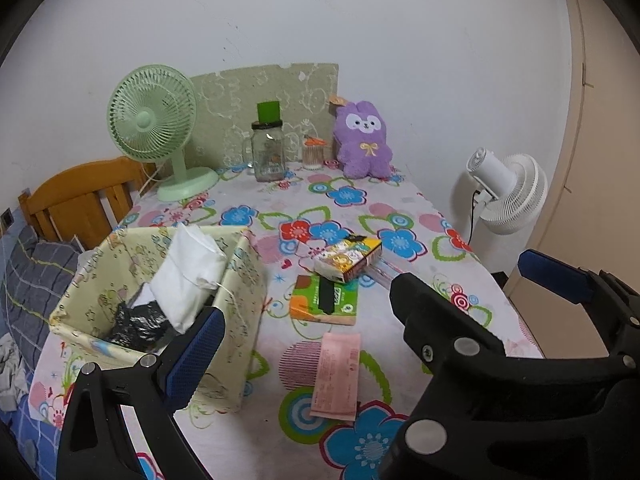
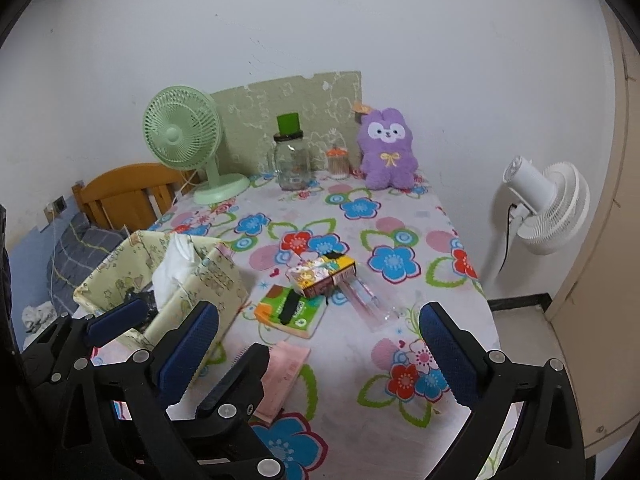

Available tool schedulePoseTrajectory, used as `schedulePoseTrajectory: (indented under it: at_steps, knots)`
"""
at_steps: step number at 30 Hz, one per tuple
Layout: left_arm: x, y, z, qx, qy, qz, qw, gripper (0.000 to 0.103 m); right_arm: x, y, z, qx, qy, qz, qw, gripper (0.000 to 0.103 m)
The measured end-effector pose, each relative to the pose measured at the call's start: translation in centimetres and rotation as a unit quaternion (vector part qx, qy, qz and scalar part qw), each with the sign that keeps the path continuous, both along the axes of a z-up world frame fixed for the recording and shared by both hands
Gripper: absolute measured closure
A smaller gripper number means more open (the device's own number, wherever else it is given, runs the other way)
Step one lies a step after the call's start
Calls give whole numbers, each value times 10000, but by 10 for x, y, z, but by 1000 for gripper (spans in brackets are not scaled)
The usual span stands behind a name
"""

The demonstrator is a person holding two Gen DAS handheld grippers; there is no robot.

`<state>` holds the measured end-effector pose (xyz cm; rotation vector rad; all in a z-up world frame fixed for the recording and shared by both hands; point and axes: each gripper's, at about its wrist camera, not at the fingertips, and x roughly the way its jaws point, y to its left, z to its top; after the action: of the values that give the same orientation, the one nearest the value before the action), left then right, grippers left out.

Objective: Organize soft objects
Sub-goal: 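Move both grippers back toward the pink paper packet and clear tubes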

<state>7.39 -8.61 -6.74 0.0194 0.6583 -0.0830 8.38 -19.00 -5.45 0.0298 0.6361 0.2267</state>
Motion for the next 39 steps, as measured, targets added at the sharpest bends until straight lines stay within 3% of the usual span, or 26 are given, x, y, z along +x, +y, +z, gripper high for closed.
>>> schedulePoseTrajectory:
  at_steps: [10, 26, 31, 39]
  knots:
    - [13, -9, -24, -35, 326, -80, 9994, 6, 13, -7, -25, -64, 309, -67, 9995, 1]
    - [32, -12, -62, -120, 887, -74, 9960, 22, 32, -11, -63, -187, 708, -150, 9972, 1]
    - [37, -10, -75, -102, 1084, 14, 9941, 28, 35, -10, -73, -321, 779, -169, 9963, 1]
    - [44, -3, -91, -240, 1431, 131, 9893, 49, 42, -7, -82, -421, 880, -122, 9952, 1]
